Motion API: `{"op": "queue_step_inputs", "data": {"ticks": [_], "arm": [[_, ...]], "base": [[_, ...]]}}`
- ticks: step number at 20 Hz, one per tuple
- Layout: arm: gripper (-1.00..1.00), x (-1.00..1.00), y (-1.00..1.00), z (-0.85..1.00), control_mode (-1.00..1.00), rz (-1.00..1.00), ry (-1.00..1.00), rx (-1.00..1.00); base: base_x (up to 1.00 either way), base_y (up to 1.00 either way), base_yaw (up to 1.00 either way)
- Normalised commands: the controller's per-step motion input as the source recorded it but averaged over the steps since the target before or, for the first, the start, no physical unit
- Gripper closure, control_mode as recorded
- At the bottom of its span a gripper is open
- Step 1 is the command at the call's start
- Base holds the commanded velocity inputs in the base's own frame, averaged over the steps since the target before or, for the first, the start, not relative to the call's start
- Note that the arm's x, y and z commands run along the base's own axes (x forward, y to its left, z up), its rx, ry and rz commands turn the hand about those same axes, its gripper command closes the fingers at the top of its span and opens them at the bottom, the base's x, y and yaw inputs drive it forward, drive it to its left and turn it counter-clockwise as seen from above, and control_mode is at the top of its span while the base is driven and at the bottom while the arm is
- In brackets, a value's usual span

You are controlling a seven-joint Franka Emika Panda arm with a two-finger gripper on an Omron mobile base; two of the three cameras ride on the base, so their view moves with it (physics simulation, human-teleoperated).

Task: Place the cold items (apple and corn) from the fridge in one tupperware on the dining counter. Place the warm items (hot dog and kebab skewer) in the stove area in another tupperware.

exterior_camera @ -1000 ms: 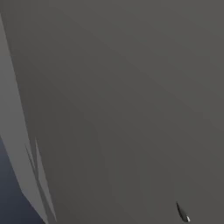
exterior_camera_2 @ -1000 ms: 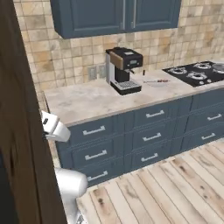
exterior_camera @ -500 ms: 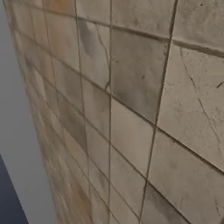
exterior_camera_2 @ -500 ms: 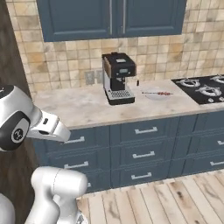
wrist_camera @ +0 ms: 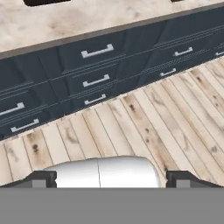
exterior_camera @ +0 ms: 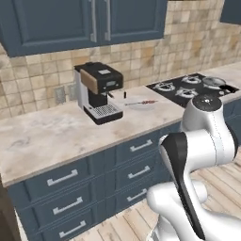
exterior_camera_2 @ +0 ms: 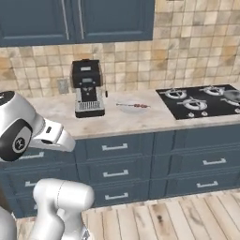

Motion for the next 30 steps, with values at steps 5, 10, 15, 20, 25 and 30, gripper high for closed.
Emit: {"op": "queue_step_inputs", "data": {"ticks": [5,10,15,20,25,30], "arm": [[-1.0,0.0,0.0,0.0,1.0,0.0,0.0,0.0],[-1.0,0.0,0.0,0.0,1.0,0.0,0.0,0.0],[-1.0,0.0,0.0,0.0,1.0,0.0,0.0,0.0],[-1.0,0.0,0.0,0.0,1.0,0.0,0.0,0.0],[-1.0,0.0,0.0,0.0,1.0,0.0,0.0,0.0],[-1.0,0.27,0.01,-0.21,-1.0,0.01,0.02,-0.03]], "base": [[0.54,-0.84,0.02],[0.76,-0.57,0.22],[0.85,-0.47,0.47],[0.81,-0.58,0.39],[0.86,-0.37,0.34],[0.49,-0.05,0.11]]}}
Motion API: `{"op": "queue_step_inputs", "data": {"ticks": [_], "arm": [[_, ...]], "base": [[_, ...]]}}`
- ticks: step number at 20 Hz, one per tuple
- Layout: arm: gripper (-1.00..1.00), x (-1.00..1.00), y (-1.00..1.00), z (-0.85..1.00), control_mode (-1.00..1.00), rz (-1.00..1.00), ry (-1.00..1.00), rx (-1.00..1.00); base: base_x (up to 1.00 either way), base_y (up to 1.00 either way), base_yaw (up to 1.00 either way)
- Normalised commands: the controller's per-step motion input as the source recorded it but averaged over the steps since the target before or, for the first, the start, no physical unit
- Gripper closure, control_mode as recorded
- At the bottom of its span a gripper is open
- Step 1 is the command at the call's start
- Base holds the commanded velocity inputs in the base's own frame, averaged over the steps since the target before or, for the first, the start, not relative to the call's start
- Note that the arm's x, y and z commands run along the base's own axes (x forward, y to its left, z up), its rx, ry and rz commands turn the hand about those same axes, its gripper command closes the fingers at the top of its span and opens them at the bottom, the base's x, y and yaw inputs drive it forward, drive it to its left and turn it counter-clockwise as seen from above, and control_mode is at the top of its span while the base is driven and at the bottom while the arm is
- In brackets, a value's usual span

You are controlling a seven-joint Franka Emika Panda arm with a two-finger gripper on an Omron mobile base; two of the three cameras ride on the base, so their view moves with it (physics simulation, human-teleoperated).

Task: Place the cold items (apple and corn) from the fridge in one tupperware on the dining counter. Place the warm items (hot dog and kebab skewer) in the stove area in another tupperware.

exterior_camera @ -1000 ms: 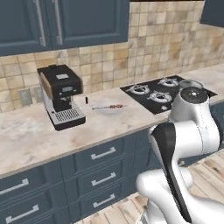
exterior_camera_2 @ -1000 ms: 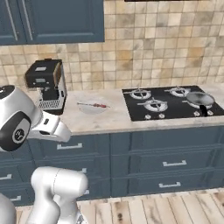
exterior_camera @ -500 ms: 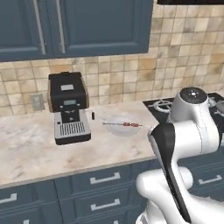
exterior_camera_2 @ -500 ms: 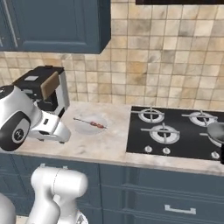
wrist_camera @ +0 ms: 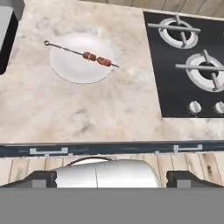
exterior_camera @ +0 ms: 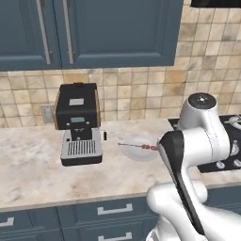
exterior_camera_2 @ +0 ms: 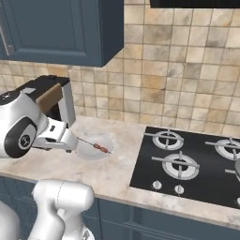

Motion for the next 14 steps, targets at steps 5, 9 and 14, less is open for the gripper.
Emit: {"op": "queue_step_inputs", "data": {"ticks": [5,9,14], "arm": [[-1.0,0.93,-0.02,-0.52,-1.0,0.31,0.1,0.0],[-1.0,0.9,-0.03,-0.5,-1.0,0.25,0.29,-0.01],[-1.0,0.92,-0.03,-0.44,-1.0,0.12,0.39,-0.04]], "base": [[0.0,0.0,0.0],[0.0,0.0,0.0],[0.0,0.0,0.0]]}}
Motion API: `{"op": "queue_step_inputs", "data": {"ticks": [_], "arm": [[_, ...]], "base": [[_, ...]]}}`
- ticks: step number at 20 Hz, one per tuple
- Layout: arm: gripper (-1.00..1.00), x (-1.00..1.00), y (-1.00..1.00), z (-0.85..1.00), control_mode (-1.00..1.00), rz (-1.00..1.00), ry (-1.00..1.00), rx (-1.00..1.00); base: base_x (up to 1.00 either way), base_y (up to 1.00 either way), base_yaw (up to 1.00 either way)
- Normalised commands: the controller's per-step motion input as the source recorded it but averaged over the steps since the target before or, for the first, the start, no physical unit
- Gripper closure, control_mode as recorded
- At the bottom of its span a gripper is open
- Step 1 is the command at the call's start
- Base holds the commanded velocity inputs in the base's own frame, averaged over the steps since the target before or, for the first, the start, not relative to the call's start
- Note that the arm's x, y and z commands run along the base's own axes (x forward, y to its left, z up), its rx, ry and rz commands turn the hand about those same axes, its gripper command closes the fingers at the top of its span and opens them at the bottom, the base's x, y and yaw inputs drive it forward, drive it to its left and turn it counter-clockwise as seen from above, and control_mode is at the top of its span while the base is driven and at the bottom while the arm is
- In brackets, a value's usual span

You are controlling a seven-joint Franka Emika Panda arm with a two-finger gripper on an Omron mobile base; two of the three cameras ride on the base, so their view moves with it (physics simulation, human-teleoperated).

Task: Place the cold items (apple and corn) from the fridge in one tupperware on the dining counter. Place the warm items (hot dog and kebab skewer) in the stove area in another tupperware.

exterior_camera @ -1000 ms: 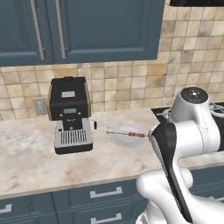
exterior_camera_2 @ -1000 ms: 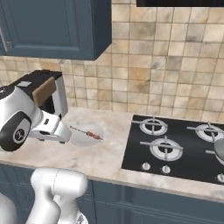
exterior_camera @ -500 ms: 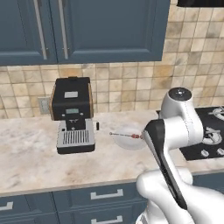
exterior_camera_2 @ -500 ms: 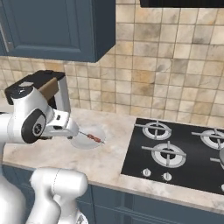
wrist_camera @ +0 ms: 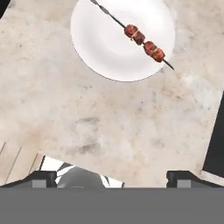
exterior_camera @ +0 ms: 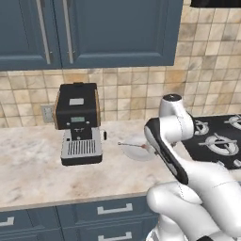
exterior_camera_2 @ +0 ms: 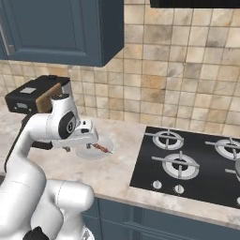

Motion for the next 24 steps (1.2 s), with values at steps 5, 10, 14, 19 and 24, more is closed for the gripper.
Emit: {"op": "queue_step_inputs", "data": {"ticks": [5,10,14,19,24], "arm": [[-1.0,0.8,0.0,-0.39,-1.0,0.15,0.21,-0.01],[-1.0,0.72,0.0,-0.4,-1.0,0.15,0.07,-0.02],[-1.0,0.67,-0.01,-0.49,-1.0,0.19,0.12,-0.04],[-1.0,0.64,-0.05,-0.45,-1.0,0.17,0.17,-0.03],[-1.0,0.59,-0.02,-0.41,-1.0,0.16,0.04,0.0]], "base": [[0.0,0.0,0.0],[0.0,0.0,0.0],[0.0,0.0,0.0],[0.0,0.0,0.0],[0.0,0.0,0.0]]}}
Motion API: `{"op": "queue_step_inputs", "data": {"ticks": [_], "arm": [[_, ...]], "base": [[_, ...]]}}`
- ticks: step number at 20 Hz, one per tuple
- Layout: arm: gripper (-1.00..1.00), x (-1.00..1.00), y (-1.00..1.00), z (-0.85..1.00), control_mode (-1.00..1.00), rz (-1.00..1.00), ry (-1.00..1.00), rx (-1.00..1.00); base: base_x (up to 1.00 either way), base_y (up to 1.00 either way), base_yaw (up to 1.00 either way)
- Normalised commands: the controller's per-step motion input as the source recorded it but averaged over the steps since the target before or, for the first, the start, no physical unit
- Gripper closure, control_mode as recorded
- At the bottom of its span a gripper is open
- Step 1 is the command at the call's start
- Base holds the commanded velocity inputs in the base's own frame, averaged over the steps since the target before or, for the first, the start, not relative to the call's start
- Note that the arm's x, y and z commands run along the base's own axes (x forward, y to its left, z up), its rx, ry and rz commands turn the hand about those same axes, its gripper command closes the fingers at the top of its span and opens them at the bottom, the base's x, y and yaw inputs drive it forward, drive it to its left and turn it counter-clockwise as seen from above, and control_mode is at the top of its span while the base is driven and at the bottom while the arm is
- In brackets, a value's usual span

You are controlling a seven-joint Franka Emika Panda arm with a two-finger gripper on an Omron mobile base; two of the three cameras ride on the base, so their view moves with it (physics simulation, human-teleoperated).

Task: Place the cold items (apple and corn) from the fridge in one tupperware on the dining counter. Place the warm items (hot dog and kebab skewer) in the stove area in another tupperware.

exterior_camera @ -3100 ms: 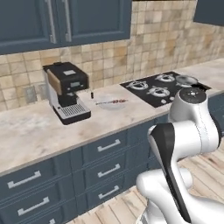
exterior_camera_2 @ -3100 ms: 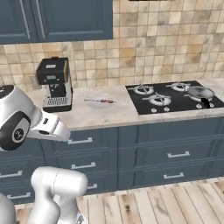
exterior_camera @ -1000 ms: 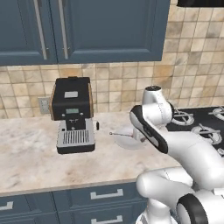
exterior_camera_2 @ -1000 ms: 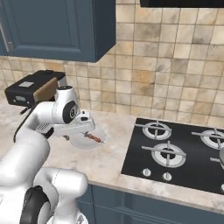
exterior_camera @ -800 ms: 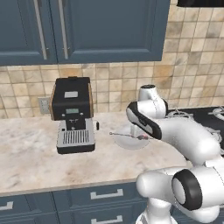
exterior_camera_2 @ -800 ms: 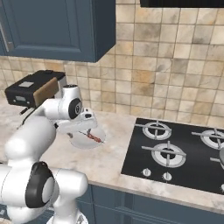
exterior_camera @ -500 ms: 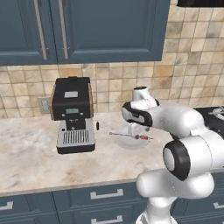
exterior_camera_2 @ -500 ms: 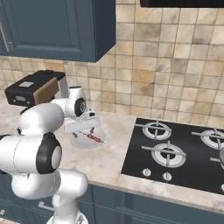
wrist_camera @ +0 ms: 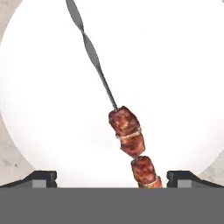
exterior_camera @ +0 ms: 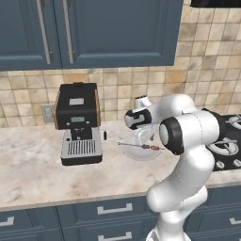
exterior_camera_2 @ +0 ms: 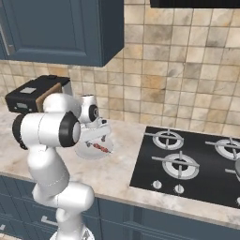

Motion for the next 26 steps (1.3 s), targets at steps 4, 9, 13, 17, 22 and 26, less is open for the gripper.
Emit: {"op": "queue_step_inputs", "data": {"ticks": [4,9,13,17,22,26], "arm": [[-1.0,0.4,-0.03,-0.41,-1.0,0.15,0.0,0.0],[-1.0,0.28,-0.01,-0.39,-1.0,0.13,0.0,0.0],[-1.0,0.03,-0.08,-0.28,-1.0,0.09,-0.06,0.0],[-1.0,-0.02,-0.07,-0.13,-1.0,0.04,-0.22,0.0],[-1.0,-0.07,-0.03,-0.17,-1.0,0.01,-0.17,0.0],[-1.0,0.0,0.0,-0.39,-1.0,0.0,-0.02,-0.11]], "base": [[0.0,0.0,0.0],[0.0,0.0,0.0],[0.0,0.0,0.0],[0.0,0.0,0.0],[0.0,0.0,0.0],[0.0,0.0,0.0]]}}
